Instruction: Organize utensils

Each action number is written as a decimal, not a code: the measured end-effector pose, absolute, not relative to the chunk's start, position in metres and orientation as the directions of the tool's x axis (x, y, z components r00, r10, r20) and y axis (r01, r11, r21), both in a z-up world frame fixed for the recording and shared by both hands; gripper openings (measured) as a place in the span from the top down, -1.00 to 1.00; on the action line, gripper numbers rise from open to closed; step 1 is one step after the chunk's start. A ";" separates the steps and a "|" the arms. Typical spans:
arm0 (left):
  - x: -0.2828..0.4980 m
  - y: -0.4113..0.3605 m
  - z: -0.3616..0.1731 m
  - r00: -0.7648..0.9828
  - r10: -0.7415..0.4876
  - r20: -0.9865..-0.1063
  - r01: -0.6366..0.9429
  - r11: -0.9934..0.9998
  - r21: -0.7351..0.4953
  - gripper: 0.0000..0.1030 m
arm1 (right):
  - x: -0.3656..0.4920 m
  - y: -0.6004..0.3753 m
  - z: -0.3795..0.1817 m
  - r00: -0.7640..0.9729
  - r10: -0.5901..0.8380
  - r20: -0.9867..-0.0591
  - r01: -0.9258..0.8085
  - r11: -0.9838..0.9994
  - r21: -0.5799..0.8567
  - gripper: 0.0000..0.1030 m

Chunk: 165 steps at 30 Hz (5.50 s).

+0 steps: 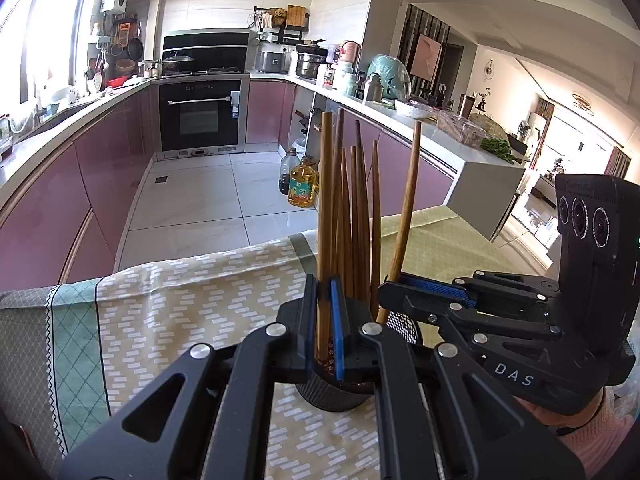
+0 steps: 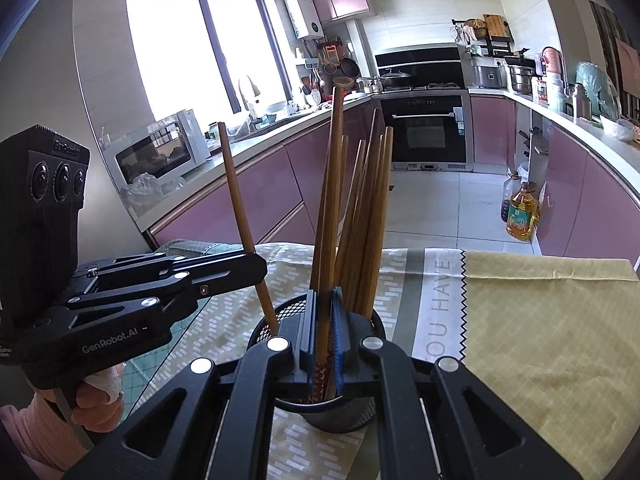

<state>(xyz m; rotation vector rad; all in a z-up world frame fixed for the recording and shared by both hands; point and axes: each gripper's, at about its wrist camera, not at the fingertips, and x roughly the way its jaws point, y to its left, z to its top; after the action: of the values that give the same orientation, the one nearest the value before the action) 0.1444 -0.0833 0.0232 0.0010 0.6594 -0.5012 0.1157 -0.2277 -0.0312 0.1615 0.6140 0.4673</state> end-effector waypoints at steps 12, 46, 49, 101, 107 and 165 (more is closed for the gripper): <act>0.163 -0.090 0.006 0.658 -0.446 -0.607 0.441 0.881 -0.170 0.85 | 0.119 -0.230 -0.035 0.719 0.466 -0.517 -0.363 0.885 0.292 0.83; 0.081 -0.042 -0.004 0.839 -0.247 -0.485 0.249 0.967 -0.063 -0.77 | 0.059 -0.244 -0.033 0.809 0.385 -0.445 -0.323 0.923 0.210 -0.48; 0.072 -0.038 -0.002 0.862 -0.217 -0.458 0.219 0.974 -0.049 -0.89 | 0.051 -0.242 -0.033 0.827 0.360 -0.431 -0.312 0.933 0.181 -0.71; 0.001 0.001 -0.009 0.982 0.073 -0.174 -0.065 0.997 0.050 -0.89 | -0.002 -0.212 -0.043 0.947 0.226 -0.228 -0.212 0.974 0.084 -0.87; 0.001 0.000 -0.009 0.982 0.072 -0.175 -0.064 0.997 0.051 -0.89 | -0.002 -0.214 -0.044 0.947 0.224 -0.231 -0.209 0.974 0.089 -0.87; -0.002 -0.001 -0.007 0.982 0.073 -0.174 -0.064 0.997 0.053 -0.89 | 0.001 -0.212 -0.042 0.946 0.224 -0.232 -0.208 0.974 0.094 -0.87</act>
<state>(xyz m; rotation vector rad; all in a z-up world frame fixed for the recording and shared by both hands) -0.0018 -0.0013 -0.0068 0.0472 0.1767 0.0690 0.0009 -0.2122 -0.0424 0.0682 0.2442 0.2201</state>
